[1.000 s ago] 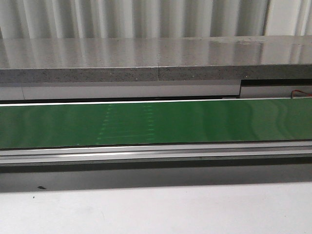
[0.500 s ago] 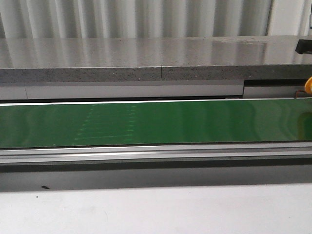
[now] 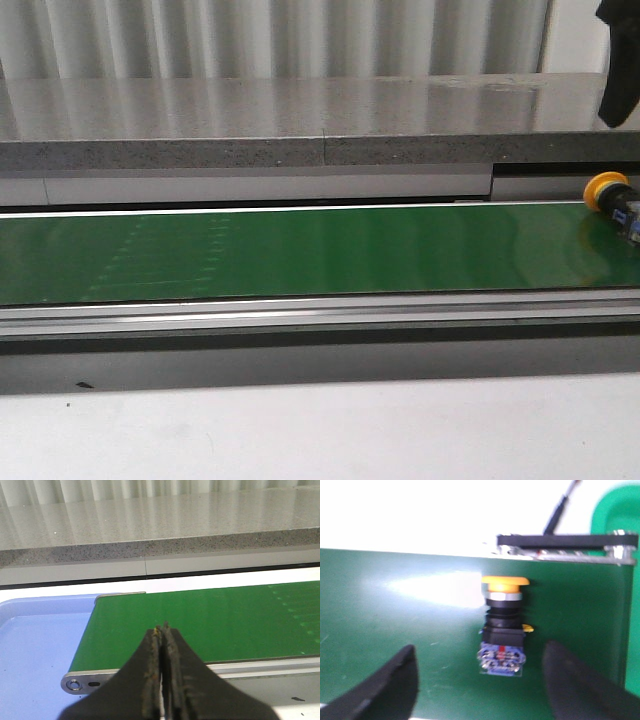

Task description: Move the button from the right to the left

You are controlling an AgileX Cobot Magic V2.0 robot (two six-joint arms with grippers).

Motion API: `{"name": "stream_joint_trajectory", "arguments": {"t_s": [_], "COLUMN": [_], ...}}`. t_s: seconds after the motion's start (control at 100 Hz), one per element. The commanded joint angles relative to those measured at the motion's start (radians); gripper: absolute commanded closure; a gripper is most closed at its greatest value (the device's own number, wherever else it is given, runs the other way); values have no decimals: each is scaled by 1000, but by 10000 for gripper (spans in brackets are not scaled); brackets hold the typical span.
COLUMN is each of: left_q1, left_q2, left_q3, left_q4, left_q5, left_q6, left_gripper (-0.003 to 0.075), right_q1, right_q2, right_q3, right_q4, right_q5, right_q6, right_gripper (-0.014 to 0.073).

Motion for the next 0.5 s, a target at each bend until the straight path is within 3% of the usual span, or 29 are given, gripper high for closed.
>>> {"name": "stream_joint_trajectory", "arguments": {"t_s": [0.0, 0.12, 0.17, 0.49], "left_q1": [-1, -1, -1, -1], "left_q2": [-33, -33, -33, -33], "left_q3": [40, 40, 40, 40], "left_q4": [-2, -2, -2, -2], "left_q5": [-77, -77, -77, -77], "left_q6": [-7, -7, -7, -7], "left_gripper": [741, 741, 741, 741], "right_q1": [39, 84, 93, 96], "right_q2": [-142, -273, -322, -654], "right_q3": [52, 176, 236, 562], "right_q4": [-34, -76, -76, -77], "right_q5": [-100, -176, -205, -363], "right_q6": [-31, -32, -32, -33], "right_gripper": [269, 585, 666, 662]}}
